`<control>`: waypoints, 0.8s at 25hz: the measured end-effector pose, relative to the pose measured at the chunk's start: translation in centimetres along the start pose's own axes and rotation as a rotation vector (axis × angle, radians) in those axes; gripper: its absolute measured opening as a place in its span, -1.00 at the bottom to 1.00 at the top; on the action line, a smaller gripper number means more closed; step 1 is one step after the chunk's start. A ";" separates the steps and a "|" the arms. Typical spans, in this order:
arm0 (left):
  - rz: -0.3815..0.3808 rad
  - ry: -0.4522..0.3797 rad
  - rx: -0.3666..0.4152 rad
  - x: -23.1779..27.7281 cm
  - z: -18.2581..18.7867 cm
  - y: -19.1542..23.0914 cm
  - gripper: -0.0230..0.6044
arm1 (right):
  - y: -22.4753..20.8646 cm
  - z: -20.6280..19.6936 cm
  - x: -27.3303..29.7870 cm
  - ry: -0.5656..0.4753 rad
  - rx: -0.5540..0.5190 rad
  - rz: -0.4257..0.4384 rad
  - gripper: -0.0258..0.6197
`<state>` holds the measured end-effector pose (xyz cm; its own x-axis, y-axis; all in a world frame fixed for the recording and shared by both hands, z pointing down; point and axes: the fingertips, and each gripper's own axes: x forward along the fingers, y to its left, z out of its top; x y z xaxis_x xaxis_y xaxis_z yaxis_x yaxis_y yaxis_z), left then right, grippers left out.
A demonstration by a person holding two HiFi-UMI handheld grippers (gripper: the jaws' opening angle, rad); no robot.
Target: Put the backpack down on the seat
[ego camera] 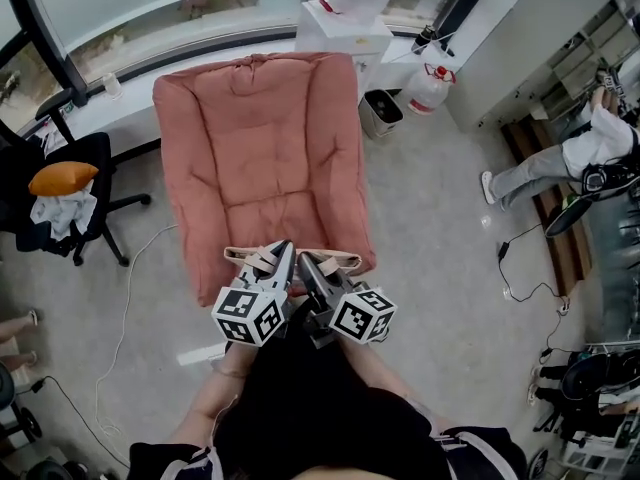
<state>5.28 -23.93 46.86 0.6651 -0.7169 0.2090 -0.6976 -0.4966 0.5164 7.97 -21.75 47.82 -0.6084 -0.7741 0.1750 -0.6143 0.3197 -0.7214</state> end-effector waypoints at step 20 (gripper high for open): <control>0.167 -0.072 -0.085 0.1 0.9 2.0 -0.87 | 0.6 0.6 2.7 0.225 -0.066 0.186 -0.82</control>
<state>3.74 -25.44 47.17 0.5195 -0.8203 0.2392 -0.7693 -0.3272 0.5487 6.25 -23.93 47.46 -0.8053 -0.5606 0.1930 -0.5083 0.4853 -0.7114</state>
